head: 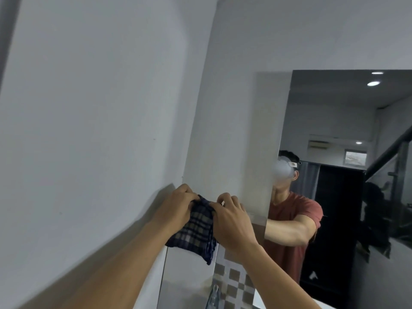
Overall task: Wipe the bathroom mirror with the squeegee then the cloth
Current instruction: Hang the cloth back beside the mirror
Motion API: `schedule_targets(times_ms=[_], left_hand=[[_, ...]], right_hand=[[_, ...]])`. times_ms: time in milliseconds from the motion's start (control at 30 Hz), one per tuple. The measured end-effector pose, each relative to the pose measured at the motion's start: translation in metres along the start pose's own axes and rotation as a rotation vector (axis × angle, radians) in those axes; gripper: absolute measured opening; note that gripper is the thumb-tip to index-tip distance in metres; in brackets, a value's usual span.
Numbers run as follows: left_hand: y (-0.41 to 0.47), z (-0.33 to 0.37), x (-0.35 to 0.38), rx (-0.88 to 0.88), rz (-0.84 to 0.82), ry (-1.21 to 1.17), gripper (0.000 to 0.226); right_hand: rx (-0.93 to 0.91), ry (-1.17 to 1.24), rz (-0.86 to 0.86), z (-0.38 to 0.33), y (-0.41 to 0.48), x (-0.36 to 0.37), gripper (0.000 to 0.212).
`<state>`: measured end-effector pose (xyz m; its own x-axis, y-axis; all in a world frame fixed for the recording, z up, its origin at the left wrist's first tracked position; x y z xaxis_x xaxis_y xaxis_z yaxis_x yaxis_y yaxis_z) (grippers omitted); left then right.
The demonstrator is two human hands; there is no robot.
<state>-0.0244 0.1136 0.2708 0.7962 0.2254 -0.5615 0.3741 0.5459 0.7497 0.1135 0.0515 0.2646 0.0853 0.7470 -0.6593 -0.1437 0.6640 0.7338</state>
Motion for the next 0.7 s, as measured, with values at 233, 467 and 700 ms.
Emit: schedule_targets(times_ms=[233,467,700], left_hand=[[-0.016,0.000,-0.001,-0.035,-0.049,0.085,0.041],[-0.019,0.004,0.008,-0.055,-0.145,0.047,0.049],[-0.021,-0.002,0.008,-0.076,-0.102,0.096,0.042]], right_hand=[[0.006,0.180,-0.188,0.003,-0.004,-0.001,0.045],[0.051,0.276,-0.267,0.010,-0.006,0.004,0.041],[0.021,0.151,-0.343,0.009,0.003,0.006,0.034]])
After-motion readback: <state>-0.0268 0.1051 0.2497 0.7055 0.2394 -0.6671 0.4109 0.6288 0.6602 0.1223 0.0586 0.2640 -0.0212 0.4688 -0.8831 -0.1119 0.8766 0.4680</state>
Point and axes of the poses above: each hand's wrist, its own y-axis towards the middle knuckle, its own x-axis out of the palm, z = x × y, the point moved 6 cm from there along y, towards the middle knuckle, and after that the axes turned 4 degrees about -y, right-handed, at the moved point
